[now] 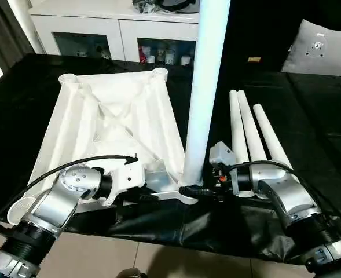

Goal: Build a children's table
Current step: Rotate leg to tighten

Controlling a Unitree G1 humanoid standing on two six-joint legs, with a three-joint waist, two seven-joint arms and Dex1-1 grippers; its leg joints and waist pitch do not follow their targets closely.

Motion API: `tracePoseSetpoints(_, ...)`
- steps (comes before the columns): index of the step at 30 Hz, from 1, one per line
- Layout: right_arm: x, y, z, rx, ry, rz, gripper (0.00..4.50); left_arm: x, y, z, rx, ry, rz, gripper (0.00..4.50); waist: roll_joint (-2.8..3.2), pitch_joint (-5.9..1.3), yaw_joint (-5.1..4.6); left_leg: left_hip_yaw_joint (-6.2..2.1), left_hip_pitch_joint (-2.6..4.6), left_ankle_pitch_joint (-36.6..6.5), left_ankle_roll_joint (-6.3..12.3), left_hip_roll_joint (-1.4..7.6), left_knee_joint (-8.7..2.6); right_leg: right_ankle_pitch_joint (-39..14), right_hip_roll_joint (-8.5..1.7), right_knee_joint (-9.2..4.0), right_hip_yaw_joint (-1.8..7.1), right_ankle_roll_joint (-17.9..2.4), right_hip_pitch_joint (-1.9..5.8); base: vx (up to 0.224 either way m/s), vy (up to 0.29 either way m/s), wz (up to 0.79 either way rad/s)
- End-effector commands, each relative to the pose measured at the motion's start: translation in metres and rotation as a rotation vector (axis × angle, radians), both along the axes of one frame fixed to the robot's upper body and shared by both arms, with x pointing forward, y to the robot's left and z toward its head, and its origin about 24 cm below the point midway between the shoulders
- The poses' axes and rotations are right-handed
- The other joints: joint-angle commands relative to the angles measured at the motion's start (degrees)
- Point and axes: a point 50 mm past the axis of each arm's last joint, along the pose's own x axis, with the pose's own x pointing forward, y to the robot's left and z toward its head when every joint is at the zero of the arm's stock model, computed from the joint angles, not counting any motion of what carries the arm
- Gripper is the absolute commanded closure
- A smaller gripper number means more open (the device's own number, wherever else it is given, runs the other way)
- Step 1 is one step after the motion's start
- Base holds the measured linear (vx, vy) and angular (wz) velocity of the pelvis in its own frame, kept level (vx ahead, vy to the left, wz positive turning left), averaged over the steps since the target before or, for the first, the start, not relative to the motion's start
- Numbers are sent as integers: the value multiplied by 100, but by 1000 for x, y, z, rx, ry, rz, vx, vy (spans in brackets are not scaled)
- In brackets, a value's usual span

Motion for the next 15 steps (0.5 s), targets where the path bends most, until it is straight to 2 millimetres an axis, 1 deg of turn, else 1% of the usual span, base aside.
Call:
tracePoseSetpoints(1,3,-3,3,0,-4,-20,149,-9,-11,0,-10,24,-124,450,-24,-331,3,-124,57,-639,328,366,-377,-191,-518,-353,277,-1385,246,0,0,0)
tracePoseSetpoints(3,2,-3,2,7,10,-17,167,-10,-11,-1,-15,31,-120,450,-23,-336,4,-124,60,-614,323,364,-373,-161,-512,-345,275,-1383,245,0,0,0)
tracePoseSetpoints(6,-1,0,-1,19,20,-22,176,-10,-12,-1,-29,33,-93,450,-23,-337,4,-124,51,-589,332,362,-371,-118,-513,-340,274,-1392,250,0,0,0)
tracePoseSetpoints(7,-3,5,-5,12,25,-38,178,-9,-13,-1,-48,25,-51,450,-27,-333,3,-125,54,-607,331,363,-372,-147,-514,-346,274,-1387,245,0,0,0)
tracePoseSetpoints(8,-3,14,-11,0,24,-87,179,-8,-16,-1,-74,18,17,450,-19,-324,-18,-127,47,-622,294,380,-386,-143,-530,-336,282,-1410,240,0,0,0)
tracePoseSetpoints(9,-3,18,-13,-4,25,-111,180,-8,-17,-1,-82,16,44,450,-24,-314,-17,-135,48,-667,273,373,-395,-241,-527,-357,275,-1383,240,0,0,0)
tracePoseSetpoints(10,-3,20,-15,-7,29,-133,180,-8,-18,-1,-86,15,56,450,-24,-296,-39,-134,60,-828,218,360,-412,-532,-525,-394,279,-1348,227,0,0,0)
tracePoseSetpoints(11,-3,22,-16,-8,31,-143,181,-8,-18,-1,-88,14,63,450,-45,-287,-61,-133,61,-915,172,356,-425,-704,-522,-408,283,-1315,234,0,0,0)
tracePoseSetpoints(12,3,36,-24,-4,33,-267,181,-7,-23,0,-107,22,144,450,-35,-255,-112,-148,73,-1229,24,368,-472,-1343,-539,-443,294,-1199,213,0,0,0)
tracePoseSetpoints(13,3,36,-24,-4,33,-267,181,-7,-23,0,-107,22,144,450,-32,-229,-148,-155,71,-1364,-21,355,-486,-1611,-547,-481,296,-1173,194,0,0,0)
tracePoseSetpoints(14,10,49,-29,15,41,-406,181,-4,-31,2,-142,17,236,450,-43,-208,-206,-181,83,-1615,-134,350,-507,-2162,-564,-520,300,-1046,195,0,0,0)
tracePoseSetpoints(15,12,54,-30,21,58,-449,181,-3,-35,3,-153,20,276,450,-48,-195,-243,-197,77,-1685,-184,344,-516,-2344,-572,-536,301,-1003,196,0,0,0)
